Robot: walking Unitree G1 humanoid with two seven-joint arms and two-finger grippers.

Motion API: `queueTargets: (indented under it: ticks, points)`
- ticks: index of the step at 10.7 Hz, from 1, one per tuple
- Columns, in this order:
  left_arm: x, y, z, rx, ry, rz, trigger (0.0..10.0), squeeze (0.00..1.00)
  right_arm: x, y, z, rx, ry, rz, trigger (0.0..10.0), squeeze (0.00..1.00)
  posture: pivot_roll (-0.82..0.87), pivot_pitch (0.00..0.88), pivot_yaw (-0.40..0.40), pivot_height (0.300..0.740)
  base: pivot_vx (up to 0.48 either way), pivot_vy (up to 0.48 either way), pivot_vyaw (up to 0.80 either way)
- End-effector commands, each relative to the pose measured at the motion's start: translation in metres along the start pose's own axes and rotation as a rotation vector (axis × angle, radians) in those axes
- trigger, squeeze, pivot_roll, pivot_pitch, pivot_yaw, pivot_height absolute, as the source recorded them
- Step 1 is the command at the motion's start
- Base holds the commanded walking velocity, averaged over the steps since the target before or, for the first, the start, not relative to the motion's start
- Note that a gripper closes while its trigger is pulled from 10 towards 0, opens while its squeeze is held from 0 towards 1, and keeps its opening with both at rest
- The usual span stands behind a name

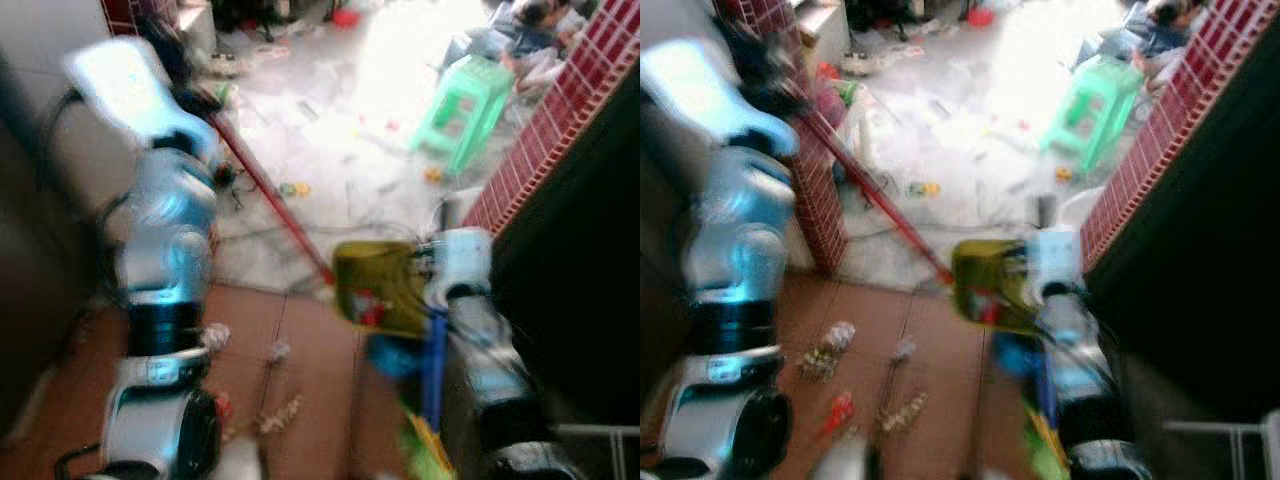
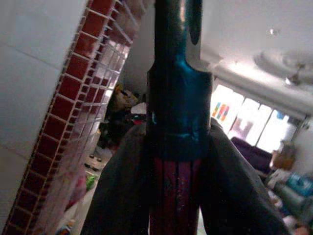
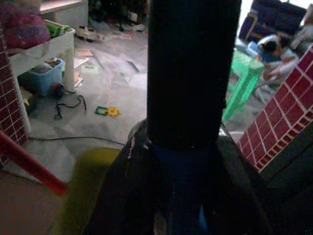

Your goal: Sweep floor

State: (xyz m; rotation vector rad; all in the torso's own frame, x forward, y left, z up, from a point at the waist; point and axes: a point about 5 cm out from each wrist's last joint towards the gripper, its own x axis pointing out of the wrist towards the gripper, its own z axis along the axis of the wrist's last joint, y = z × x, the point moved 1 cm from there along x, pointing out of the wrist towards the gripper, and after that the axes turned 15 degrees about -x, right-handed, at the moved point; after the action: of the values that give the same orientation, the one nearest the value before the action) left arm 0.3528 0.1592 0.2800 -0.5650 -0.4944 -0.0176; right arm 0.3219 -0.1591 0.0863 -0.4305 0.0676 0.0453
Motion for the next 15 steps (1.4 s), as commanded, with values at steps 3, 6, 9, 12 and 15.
queueTargets:
  ticks: [3, 6, 9, 12, 15]
  points:
    - [0.001, -0.024, 0.005, -0.021, -0.037, -0.084, 10.0, 0.0, 0.001, -0.014, -0.002, -0.009, -0.002, -0.032, 10.0, 0.0, -0.04, 0.034, -0.044, 0.74, 0.082, 0.0, 0.0]
    - [-0.004, -0.025, -0.003, 0.003, -0.016, -0.101, 10.0, 0.0, 0.002, -0.013, -0.002, -0.009, 0.0, -0.02, 10.0, 0.0, -0.04, 0.032, -0.045, 0.74, 0.0, 0.0, 0.0]
    - [-0.012, -0.03, -0.024, 0.083, 0.017, -0.156, 10.0, 0.0, 0.0, -0.009, -0.001, 0.002, -0.001, -0.008, 10.0, 0.0, -0.05, 0.034, -0.033, 0.74, 0.0, 0.0, 0.0]
    - [-0.009, -0.047, -0.036, 0.105, 0.003, -0.175, 10.0, 0.0, -0.004, -0.01, 0.0, 0.017, -0.005, -0.014, 10.0, 0.0, -0.07, 0.039, -0.02, 0.74, 0.0, 0.0, 0.0]
    - [-0.005, -0.054, -0.031, 0.096, -0.01, -0.181, 10.0, 0.0, -0.007, -0.022, -0.007, 0.018, 0.021, -0.062, 10.0, 0.0, -0.08, 0.042, -0.018, 0.74, 0.0, 0.0, -0.27]
